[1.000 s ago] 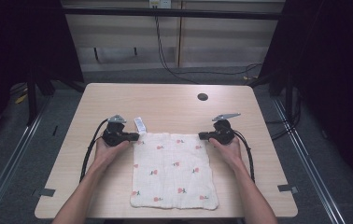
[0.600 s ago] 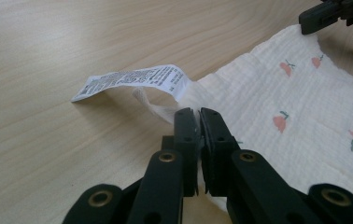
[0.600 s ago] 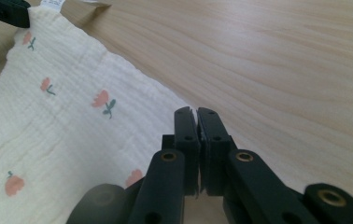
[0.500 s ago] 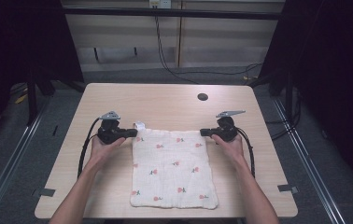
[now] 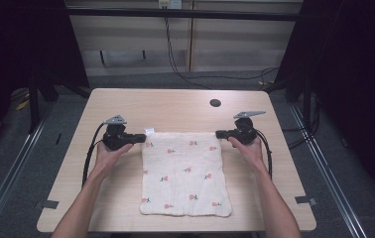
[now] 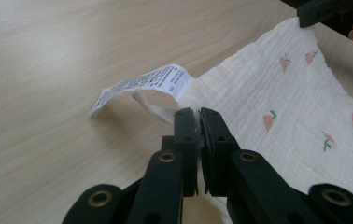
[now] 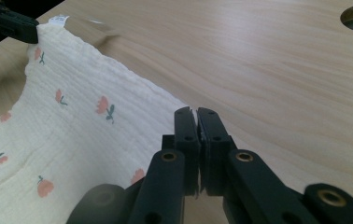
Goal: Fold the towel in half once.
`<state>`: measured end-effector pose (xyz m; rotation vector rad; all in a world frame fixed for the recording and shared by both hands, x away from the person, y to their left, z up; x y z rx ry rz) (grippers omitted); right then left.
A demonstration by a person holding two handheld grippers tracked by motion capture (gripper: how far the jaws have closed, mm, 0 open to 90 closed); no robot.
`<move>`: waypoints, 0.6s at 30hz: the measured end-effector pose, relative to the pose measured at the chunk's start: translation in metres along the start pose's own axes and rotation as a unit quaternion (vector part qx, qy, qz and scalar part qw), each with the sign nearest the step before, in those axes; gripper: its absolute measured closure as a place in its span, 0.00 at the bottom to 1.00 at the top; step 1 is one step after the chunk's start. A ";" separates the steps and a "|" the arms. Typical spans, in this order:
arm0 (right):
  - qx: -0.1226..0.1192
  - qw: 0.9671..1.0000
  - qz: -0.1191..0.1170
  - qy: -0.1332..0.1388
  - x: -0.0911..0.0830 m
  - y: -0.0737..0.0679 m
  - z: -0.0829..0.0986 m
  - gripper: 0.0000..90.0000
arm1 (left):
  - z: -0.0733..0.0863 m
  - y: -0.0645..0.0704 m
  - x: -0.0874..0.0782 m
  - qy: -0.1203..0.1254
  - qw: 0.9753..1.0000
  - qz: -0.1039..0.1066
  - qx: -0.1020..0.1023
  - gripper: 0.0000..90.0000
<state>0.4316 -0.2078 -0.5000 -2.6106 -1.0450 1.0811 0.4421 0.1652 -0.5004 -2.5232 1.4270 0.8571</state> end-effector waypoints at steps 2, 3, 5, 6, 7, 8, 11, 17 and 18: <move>0.001 1.000 0.002 0.004 -0.001 0.000 -0.002 0.97 | -0.002 0.000 0.001 0.003 1.000 -0.001 0.002 0.96; -0.001 1.000 0.003 0.005 -0.001 0.001 -0.002 0.97 | -0.004 0.001 0.002 0.006 1.000 -0.001 0.001 0.96; 0.001 1.000 0.004 0.004 -0.002 0.002 -0.003 0.97 | -0.008 0.001 0.004 0.005 1.000 -0.003 0.005 0.96; 0.002 1.000 0.006 0.003 -0.002 0.002 -0.003 0.97 | -0.010 0.001 0.005 0.006 1.000 -0.003 0.006 0.96; 0.001 1.000 0.007 0.006 -0.003 0.004 -0.005 0.97 | -0.012 0.002 0.005 0.007 1.000 -0.002 0.007 0.96; 0.001 1.000 0.008 0.008 -0.004 0.004 -0.007 0.97 | -0.014 0.002 0.005 0.011 1.000 0.003 0.006 0.96; -0.004 1.000 0.011 0.009 -0.008 0.004 -0.014 0.97 | -0.017 0.004 0.004 0.008 1.000 0.003 0.012 0.96; -0.006 1.000 -0.002 0.018 -0.017 -0.002 -0.010 0.97 | -0.013 0.012 -0.003 0.010 1.000 0.010 0.023 0.96; -0.005 1.000 -0.004 0.018 -0.019 -0.003 -0.008 0.97 | -0.012 0.014 -0.004 0.009 0.999 0.009 0.029 0.96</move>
Point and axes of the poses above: each handheld gripper's, and its own axes: x roughly forward along the jaws, z roughly out of its underside, y roughly to its right, the point moved 5 cm from there along x, roughly forward along the jaws, and after that the axes turned 6 degrees about x, right-handed, at the moved point
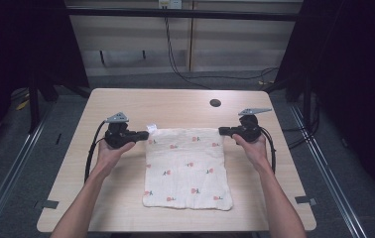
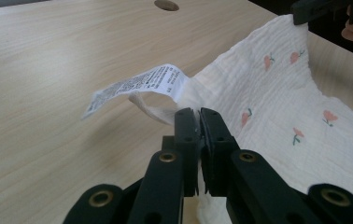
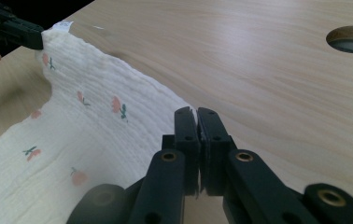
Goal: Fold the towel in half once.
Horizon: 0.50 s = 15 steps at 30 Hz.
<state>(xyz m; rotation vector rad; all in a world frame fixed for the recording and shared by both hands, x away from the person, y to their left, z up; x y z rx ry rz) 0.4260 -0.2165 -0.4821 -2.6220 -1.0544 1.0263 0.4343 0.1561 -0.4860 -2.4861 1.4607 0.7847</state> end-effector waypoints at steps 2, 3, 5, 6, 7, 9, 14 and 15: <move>0.002 1.000 -0.002 0.003 -0.003 -0.001 0.003 0.97 | 0.002 0.004 -0.001 -0.005 1.000 0.004 0.006 0.96; 0.001 1.000 -0.005 0.001 -0.004 -0.002 0.005 0.97 | 0.002 0.006 -0.002 -0.001 1.000 0.008 0.006 0.96; -0.002 1.000 -0.010 0.000 -0.007 -0.004 0.007 0.97 | 0.002 0.011 -0.004 0.000 1.000 0.010 0.010 0.96; -0.006 1.000 -0.012 0.001 -0.009 -0.005 0.008 0.97 | 0.002 0.013 -0.005 0.003 1.000 0.012 0.011 0.96; -0.007 1.000 -0.014 -0.001 -0.010 -0.007 0.009 0.97 | 0.001 0.014 -0.007 0.003 1.000 0.012 0.014 0.96; -0.009 1.000 -0.013 -0.007 -0.013 -0.010 0.011 0.97 | 0.001 0.017 -0.010 0.005 1.000 0.012 0.016 0.96; -0.018 1.000 -0.021 -0.002 -0.019 -0.017 0.010 0.97 | 0.002 0.022 -0.016 0.006 1.000 0.009 0.023 0.96; -0.020 1.000 -0.022 -0.001 -0.020 -0.018 0.010 0.97 | 0.002 0.023 -0.018 0.006 1.000 0.009 0.025 0.96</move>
Point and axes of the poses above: each handheld gripper's, and its own axes: x roughly forward along the jaws, z roughly out of its underside, y roughly to its right, the point moved 5 cm from there along x, roughly forward along the jaws, and after that the axes turned 6 degrees about x, right-handed, at the moved point
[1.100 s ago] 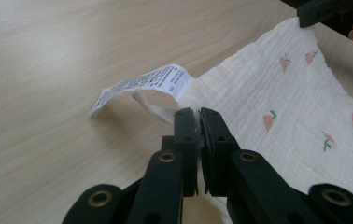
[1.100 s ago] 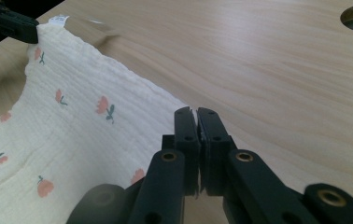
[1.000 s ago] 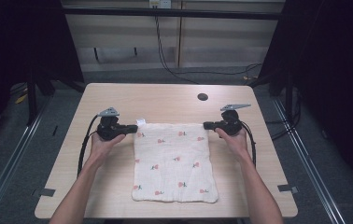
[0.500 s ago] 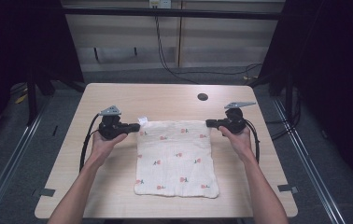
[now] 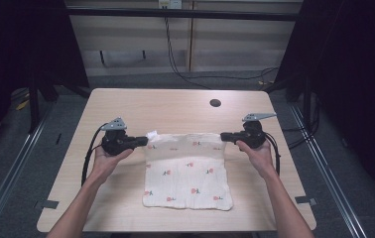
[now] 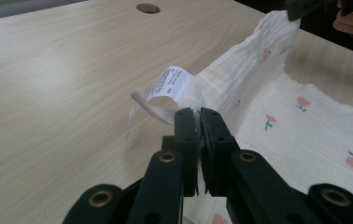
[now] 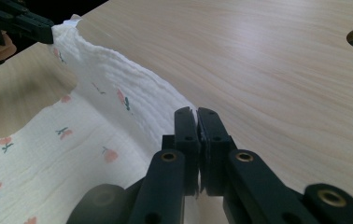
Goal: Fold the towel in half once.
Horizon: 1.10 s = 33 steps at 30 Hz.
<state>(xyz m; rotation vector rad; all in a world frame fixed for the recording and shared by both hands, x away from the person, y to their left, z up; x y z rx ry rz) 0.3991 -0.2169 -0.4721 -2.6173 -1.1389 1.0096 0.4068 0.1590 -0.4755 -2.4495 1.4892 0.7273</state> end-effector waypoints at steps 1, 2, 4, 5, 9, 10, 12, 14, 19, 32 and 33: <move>-0.003 1.000 0.000 -0.002 -0.001 -0.002 0.000 0.97 | 0.000 0.001 -0.001 0.002 1.000 0.000 0.000 0.96; -0.006 1.000 -0.001 -0.001 -0.002 -0.003 0.000 0.97 | 0.001 0.002 -0.003 0.003 1.000 0.001 -0.002 0.96; -0.009 1.000 -0.004 0.002 -0.005 -0.007 0.000 0.97 | 0.002 0.004 -0.006 0.003 1.000 0.002 -0.002 0.96; -0.010 1.000 -0.006 0.004 -0.007 -0.009 0.000 0.97 | 0.003 0.007 -0.009 0.000 1.000 0.003 -0.001 0.96; -0.018 1.000 -0.011 0.009 -0.013 -0.019 0.005 0.97 | 0.004 0.017 -0.019 0.001 1.000 0.002 0.009 0.96; -0.021 1.000 -0.012 0.008 -0.015 -0.020 0.006 0.97 | 0.004 0.019 -0.021 0.004 1.000 0.004 0.009 0.96; -0.022 1.000 -0.014 0.011 -0.018 -0.023 0.007 0.97 | 0.004 0.022 -0.023 0.007 1.000 0.006 0.011 0.96; -0.024 1.000 -0.014 0.011 -0.020 -0.026 0.009 0.97 | 0.004 0.027 -0.024 0.005 1.000 0.010 0.017 0.96; -0.033 0.999 -0.017 0.014 -0.029 -0.034 0.013 0.97 | 0.000 0.042 -0.031 0.008 0.999 0.024 0.033 0.96; -0.049 0.998 -0.024 0.012 -0.045 -0.051 0.024 0.97 | 0.004 0.060 -0.039 0.001 0.998 0.031 0.050 0.96; -0.050 0.998 -0.026 0.013 -0.046 -0.053 0.026 0.97 | 0.005 0.062 -0.040 -0.001 0.998 0.030 0.051 0.96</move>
Point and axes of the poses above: each handheld gripper's, and its own axes: x roughly forward along the jaws, z roughly out of its underside, y roughly to its right, the point moved 5 cm from there along x, roughly forward along the jaws, and after that the axes turned 6 degrees about x, right-handed, at the moved point
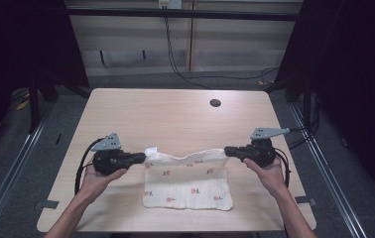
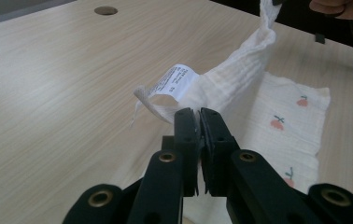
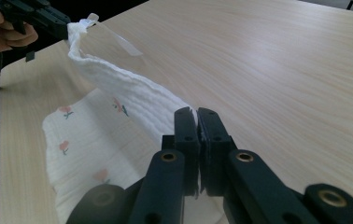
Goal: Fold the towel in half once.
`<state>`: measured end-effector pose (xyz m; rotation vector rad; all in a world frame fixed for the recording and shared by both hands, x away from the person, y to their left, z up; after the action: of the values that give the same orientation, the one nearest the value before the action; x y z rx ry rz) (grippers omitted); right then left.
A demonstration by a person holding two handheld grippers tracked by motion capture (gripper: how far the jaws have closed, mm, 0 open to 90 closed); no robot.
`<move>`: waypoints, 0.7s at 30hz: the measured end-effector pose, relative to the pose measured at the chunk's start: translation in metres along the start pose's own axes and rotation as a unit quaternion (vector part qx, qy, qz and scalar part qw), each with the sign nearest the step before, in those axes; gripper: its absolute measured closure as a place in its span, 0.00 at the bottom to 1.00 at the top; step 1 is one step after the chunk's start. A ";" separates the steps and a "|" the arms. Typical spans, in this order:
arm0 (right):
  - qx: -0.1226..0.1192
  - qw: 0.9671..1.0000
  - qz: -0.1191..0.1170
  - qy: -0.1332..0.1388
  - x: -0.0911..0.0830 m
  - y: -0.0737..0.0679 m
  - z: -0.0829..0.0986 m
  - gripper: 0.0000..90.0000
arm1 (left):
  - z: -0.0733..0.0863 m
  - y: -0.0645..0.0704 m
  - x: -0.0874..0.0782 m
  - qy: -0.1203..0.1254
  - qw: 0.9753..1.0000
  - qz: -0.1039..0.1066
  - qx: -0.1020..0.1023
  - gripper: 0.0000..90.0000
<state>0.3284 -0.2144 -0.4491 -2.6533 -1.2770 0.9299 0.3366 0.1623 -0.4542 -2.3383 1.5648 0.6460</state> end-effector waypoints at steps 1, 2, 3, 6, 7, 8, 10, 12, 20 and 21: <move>-0.001 1.000 0.000 -0.001 -0.001 -0.002 0.002 0.97 | 0.001 0.001 -0.001 0.000 1.000 -0.003 0.002 0.96; -0.002 1.000 -0.001 -0.003 -0.002 -0.003 0.003 0.97 | 0.001 0.002 -0.002 0.000 1.000 -0.004 0.002 0.96; -0.001 1.000 -0.001 -0.002 -0.002 -0.004 0.004 0.97 | 0.003 0.004 -0.003 0.005 1.000 -0.005 0.000 0.96; -0.001 1.000 -0.002 -0.002 -0.006 -0.007 0.007 0.97 | 0.008 0.008 -0.004 0.001 1.000 -0.002 -0.002 0.96; -0.001 1.000 -0.003 -0.002 -0.007 -0.008 0.008 0.97 | 0.009 0.010 -0.004 0.000 1.000 -0.002 0.002 0.96; -0.002 1.000 -0.005 -0.001 -0.008 -0.009 0.009 0.97 | 0.010 0.011 -0.004 0.000 1.000 -0.001 0.002 0.96; -0.003 1.000 -0.006 -0.005 -0.010 -0.013 0.013 0.97 | 0.012 0.014 -0.004 -0.005 1.000 0.002 0.004 0.96; -0.006 1.000 -0.007 -0.012 -0.011 -0.017 0.018 0.97 | 0.015 0.017 -0.002 -0.010 1.000 0.004 0.007 0.96; -0.014 1.000 -0.012 -0.026 -0.019 -0.031 0.033 0.97 | 0.024 0.024 -0.004 -0.016 1.000 0.008 0.010 0.96; -0.014 1.000 -0.010 -0.026 -0.020 -0.032 0.034 0.97 | 0.024 0.024 -0.004 -0.018 1.000 0.008 0.013 0.96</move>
<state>0.2783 -0.2147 -0.4578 -2.6488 -1.3352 0.9908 0.3081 0.1667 -0.4729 -2.2852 1.5696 0.6640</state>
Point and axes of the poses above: each handheld gripper's, and its own axes: x roughly forward along the jaws, z roughly out of its underside, y roughly to its right, the point moved 5 cm from there along x, roughly forward along the jaws, and after that the axes turned 6 degrees about x, right-handed, at the moved point
